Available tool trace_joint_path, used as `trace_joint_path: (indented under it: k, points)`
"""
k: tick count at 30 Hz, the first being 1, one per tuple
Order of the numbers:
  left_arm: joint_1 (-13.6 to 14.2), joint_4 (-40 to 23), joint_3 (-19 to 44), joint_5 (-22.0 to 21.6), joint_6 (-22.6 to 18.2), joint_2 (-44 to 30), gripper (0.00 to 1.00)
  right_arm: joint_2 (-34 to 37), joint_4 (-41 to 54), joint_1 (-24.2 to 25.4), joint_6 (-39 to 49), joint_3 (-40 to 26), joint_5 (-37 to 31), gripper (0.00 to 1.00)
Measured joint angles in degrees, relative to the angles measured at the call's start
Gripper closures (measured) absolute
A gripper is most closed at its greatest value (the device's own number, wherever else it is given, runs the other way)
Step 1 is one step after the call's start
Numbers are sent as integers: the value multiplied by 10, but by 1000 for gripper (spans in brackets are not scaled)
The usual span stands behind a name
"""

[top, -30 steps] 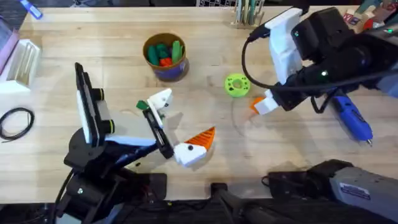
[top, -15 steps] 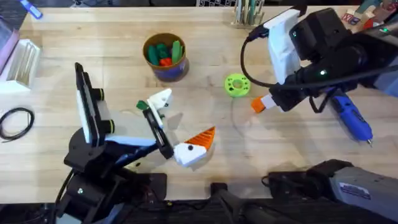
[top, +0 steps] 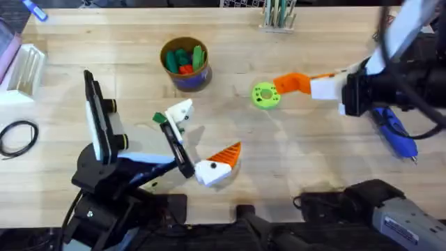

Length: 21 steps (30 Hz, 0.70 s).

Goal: Pick up the gripper from the table and insert it into the empty holder that is missing its gripper. Then pick up a screw, insert it into the mounting hole, and use the screwdriver to tighten it. Finally, clean up the table by picking up the vegetable and placing it into the bucket.

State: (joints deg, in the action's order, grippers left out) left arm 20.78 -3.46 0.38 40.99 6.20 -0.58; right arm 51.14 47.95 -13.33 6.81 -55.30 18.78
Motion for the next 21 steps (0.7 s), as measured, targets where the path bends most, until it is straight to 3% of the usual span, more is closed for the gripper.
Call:
trace_joint_path:
  k: [4,8,15,21]
  points:
    - [0,0,0,0,0,0,8,-6,-184,13,-109,91,137,990]
    - [0,0,0,0,0,0,8,55,-327,10,-264,171,256,990]
    - [0,0,0,1,0,0,8,187,-431,-22,-431,188,423,991]
    - [0,0,0,2,0,0,8,275,-536,-58,-523,188,505,991]
